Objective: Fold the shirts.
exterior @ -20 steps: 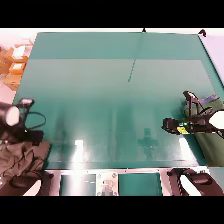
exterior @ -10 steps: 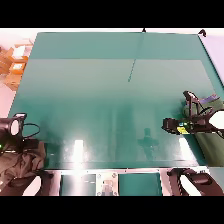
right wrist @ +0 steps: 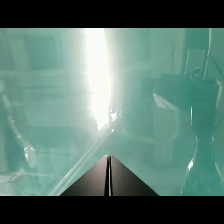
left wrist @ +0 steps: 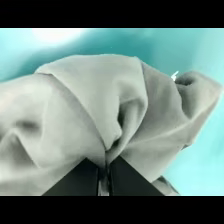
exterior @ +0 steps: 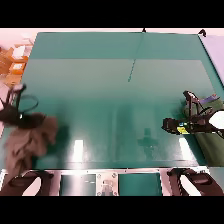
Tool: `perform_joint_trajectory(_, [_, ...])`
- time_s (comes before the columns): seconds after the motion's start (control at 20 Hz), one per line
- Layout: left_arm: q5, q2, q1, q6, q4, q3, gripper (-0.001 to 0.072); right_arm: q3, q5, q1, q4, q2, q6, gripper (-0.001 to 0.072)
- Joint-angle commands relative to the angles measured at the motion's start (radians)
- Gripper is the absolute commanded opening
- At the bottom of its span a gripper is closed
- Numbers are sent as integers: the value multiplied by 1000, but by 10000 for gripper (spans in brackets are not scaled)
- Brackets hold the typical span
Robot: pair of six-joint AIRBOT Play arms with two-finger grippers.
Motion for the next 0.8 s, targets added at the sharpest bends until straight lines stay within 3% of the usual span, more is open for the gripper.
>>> perform_joint_trajectory(0.0, [81, -26, -243, -103, -141, 267, 22, 0, 0, 0, 0, 1, 0, 18])
perform_joint_trajectory(0.25, [259, -259, -511, -116, -239, 383, 23, 0, 0, 0, 0, 1, 0, 18])
perform_joint_trajectory(0.35, [335, -373, -573, -80, -293, 383, 26, 0, 0, 0, 0, 1, 0, 18])
perform_joint_trajectory(0.4, [364, -422, -591, -62, -333, 383, 128, 0, 0, 0, 0, 1, 0, 18])
perform_joint_trajectory(0.45, [383, -465, -600, -42, -376, 383, 536, 0, 0, 0, 0, 1, 0, 18])
perform_joint_trajectory(0.5, [384, -494, -595, -42, -408, 383, 717, 0, 0, 0, 0, 1, 0, 18])
perform_joint_trajectory(0.6, [348, -503, -572, -37, -412, 386, 720, 0, 0, 0, 0, 1, 0, 18])
perform_joint_trajectory(0.75, [163, -502, -471, 17, -407, 451, 720, 0, 0, 0, 0, 1, 0, 18])
